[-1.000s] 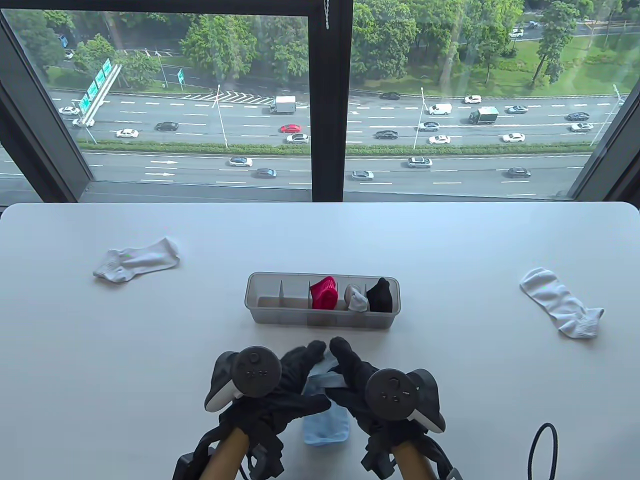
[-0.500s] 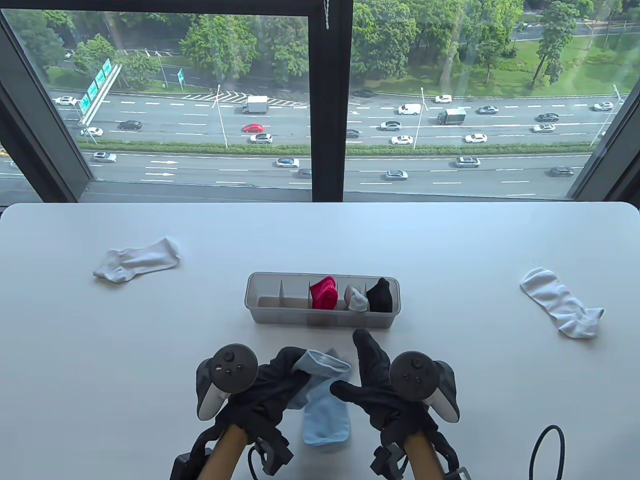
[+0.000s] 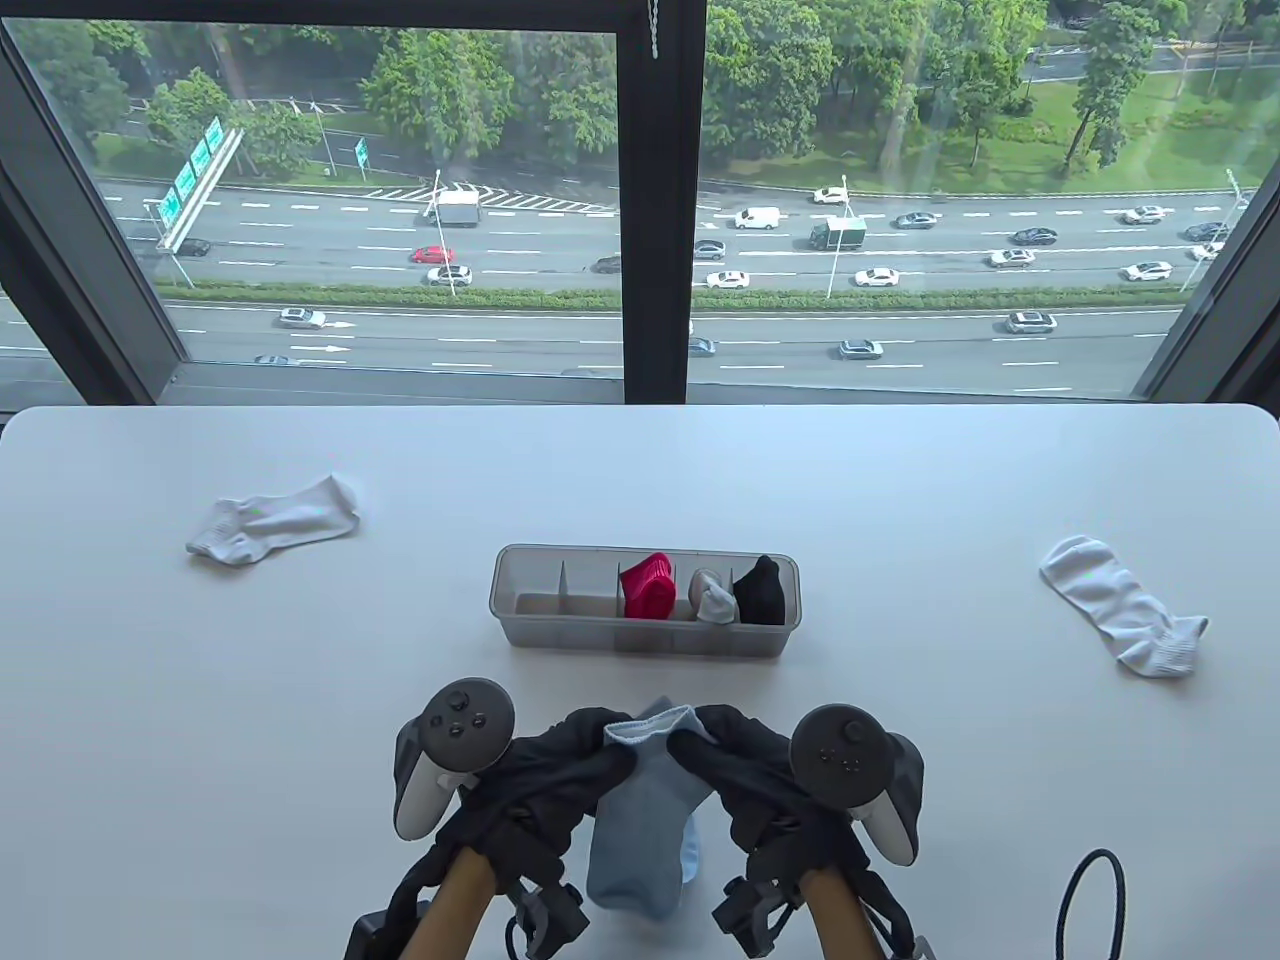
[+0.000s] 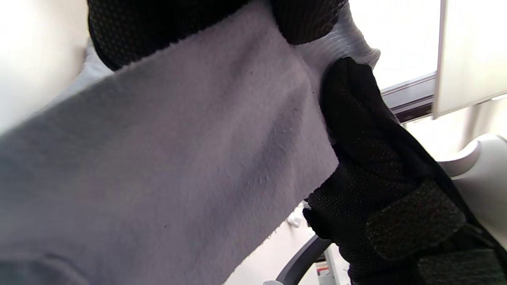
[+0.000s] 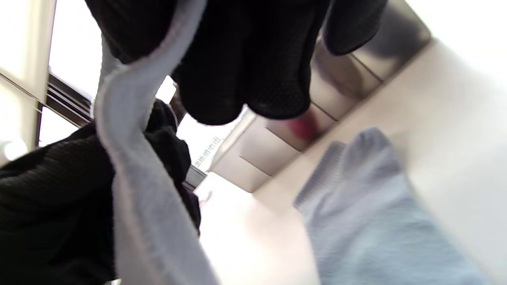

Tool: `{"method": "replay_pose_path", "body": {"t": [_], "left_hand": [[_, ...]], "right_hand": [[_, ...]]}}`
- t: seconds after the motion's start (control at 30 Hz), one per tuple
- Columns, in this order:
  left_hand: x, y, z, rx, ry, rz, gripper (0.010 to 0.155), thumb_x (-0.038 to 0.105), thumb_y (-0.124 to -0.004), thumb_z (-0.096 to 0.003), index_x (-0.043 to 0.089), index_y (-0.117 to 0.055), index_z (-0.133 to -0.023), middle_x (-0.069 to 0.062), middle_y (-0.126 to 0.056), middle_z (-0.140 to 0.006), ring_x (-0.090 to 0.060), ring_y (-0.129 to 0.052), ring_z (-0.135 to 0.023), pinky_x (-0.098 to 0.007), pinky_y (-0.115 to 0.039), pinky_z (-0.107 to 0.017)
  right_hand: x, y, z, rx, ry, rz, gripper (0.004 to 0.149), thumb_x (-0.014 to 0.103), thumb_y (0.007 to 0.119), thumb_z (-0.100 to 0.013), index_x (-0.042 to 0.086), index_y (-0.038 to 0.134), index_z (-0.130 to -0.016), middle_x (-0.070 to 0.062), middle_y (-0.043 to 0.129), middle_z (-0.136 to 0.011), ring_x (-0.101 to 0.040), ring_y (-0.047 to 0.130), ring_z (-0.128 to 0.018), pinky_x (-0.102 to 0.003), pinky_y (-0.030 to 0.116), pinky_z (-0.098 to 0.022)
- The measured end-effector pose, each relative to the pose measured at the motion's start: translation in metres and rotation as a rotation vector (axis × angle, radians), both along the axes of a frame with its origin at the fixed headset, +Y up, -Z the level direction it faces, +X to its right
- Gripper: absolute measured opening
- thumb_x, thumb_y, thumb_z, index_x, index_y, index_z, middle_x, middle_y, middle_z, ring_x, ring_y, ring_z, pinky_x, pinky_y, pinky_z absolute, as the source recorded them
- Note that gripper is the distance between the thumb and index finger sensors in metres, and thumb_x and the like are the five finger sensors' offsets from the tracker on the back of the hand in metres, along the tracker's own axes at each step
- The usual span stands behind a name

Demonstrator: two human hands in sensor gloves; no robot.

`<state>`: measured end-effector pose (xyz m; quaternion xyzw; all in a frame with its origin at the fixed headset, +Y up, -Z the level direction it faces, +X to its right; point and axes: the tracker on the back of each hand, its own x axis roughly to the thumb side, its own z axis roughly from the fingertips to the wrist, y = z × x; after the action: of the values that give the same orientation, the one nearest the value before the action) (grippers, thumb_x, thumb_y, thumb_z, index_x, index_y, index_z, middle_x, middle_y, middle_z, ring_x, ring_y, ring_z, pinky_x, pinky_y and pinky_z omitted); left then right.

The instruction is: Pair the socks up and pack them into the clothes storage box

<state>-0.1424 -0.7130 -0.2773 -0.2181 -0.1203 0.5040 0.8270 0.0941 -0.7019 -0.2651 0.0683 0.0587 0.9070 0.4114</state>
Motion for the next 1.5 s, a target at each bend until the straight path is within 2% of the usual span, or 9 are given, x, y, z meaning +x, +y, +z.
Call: {"method": "replay_pose_path", "body": {"t": [0.27, 0.47, 0.63, 0.73, 0.83, 0.93, 1.13, 1.27, 1.5], "left_hand": [[0.012, -0.068, -0.008, -0.250, 0.212, -0.286, 0.042, 0.026, -0.070, -0.0562, 0.007, -0.071, -0.093, -0.012, -0.103, -0.072, -0.031, -0.109, -0.052, -0.047, -0.091, -0.042], [0.013, -0.070, -0.008, -0.253, 0.200, -0.301, 0.042, 0.028, -0.072, -0.0556, 0.007, -0.072, -0.092, -0.010, -0.105, -0.067, -0.026, -0.110, -0.045, -0.044, -0.092, -0.038], [0.010, -0.064, -0.008, -0.255, 0.179, -0.265, 0.047, 0.029, -0.072, -0.0554, 0.005, -0.070, -0.095, -0.014, -0.103, -0.072, -0.032, -0.109, -0.050, -0.048, -0.090, -0.041], [0.001, -0.033, -0.004, 0.003, 0.338, -0.360, 0.054, 0.034, -0.076, -0.0529, 0.008, -0.068, -0.099, -0.018, -0.096, -0.082, -0.040, -0.101, -0.064, -0.056, -0.081, -0.051], [-0.006, -0.009, -0.007, 0.150, 0.271, -0.245, 0.069, 0.046, -0.071, -0.0530, 0.016, -0.049, -0.111, -0.021, -0.060, -0.114, -0.050, -0.063, -0.101, -0.067, -0.056, -0.071], [-0.016, -0.004, -0.016, 0.031, 0.085, -0.142, 0.083, 0.055, -0.062, -0.0546, 0.013, -0.023, -0.115, -0.024, -0.031, -0.122, -0.053, -0.033, -0.111, -0.071, -0.035, -0.077], [-0.035, -0.009, -0.023, 0.012, 0.153, 0.056, 0.044, 0.026, -0.067, -0.0567, 0.007, -0.069, -0.095, -0.020, -0.096, -0.082, -0.042, -0.099, -0.070, -0.059, -0.077, -0.057], [-0.045, -0.001, -0.019, 0.129, 0.284, 0.057, 0.045, 0.027, -0.067, -0.0568, 0.015, -0.065, -0.100, -0.016, -0.097, -0.083, -0.039, -0.100, -0.072, -0.057, -0.078, -0.059], [-0.029, 0.008, -0.016, 0.180, 0.030, 0.155, 0.044, 0.028, -0.065, -0.0572, 0.014, -0.071, -0.098, -0.020, -0.089, -0.093, -0.046, -0.091, -0.081, -0.063, -0.070, -0.064]], "right_hand": [[-0.041, -0.042, -0.046, -0.210, -0.022, 0.573, 0.065, 0.036, 0.078, -0.055, 0.009, 0.056, -0.110, -0.002, 0.090, -0.079, -0.025, 0.091, -0.075, -0.059, 0.061, -0.072], [-0.058, -0.062, -0.055, -0.388, 0.070, 0.763, 0.075, 0.037, 0.075, -0.055, 0.009, 0.038, -0.114, -0.001, 0.081, -0.076, -0.025, 0.084, -0.066, -0.063, 0.054, -0.073], [-0.048, -0.064, -0.044, -0.254, 0.036, 0.678, 0.046, 0.037, 0.074, -0.056, 0.025, 0.062, -0.099, -0.001, 0.083, -0.074, -0.025, 0.085, -0.062, -0.063, 0.054, -0.073], [-0.037, -0.053, -0.037, -0.197, 0.050, 0.534, 0.046, 0.035, 0.075, -0.055, 0.025, 0.064, -0.098, -0.002, 0.085, -0.076, -0.026, 0.087, -0.069, -0.065, 0.055, -0.071], [-0.031, -0.028, -0.034, -0.085, 0.087, 0.421, 0.045, 0.035, 0.076, -0.055, 0.028, 0.064, -0.098, -0.001, 0.086, -0.077, -0.025, 0.088, -0.070, -0.064, 0.056, -0.071], [-0.029, -0.010, -0.031, -0.012, 0.183, 0.277, 0.045, 0.036, 0.076, -0.054, 0.032, 0.064, -0.098, 0.002, 0.085, -0.080, -0.024, 0.087, -0.074, -0.065, 0.055, -0.073], [-0.027, 0.008, -0.023, 0.147, 0.135, 0.247, 0.062, 0.036, 0.076, -0.055, 0.032, 0.049, -0.110, 0.003, 0.085, -0.081, -0.022, 0.087, -0.076, -0.063, 0.055, -0.075], [-0.023, 0.023, -0.016, 0.249, 0.132, 0.182, 0.040, 0.038, 0.076, -0.054, 0.032, 0.075, -0.093, 0.005, 0.087, -0.082, -0.020, 0.089, -0.077, -0.062, 0.055, -0.076], [-0.029, 0.034, -0.012, 0.166, 0.299, 0.012, 0.038, 0.035, 0.073, -0.055, 0.036, 0.072, -0.094, 0.000, 0.088, -0.095, -0.030, 0.086, -0.092, -0.065, 0.051, -0.076]]}}
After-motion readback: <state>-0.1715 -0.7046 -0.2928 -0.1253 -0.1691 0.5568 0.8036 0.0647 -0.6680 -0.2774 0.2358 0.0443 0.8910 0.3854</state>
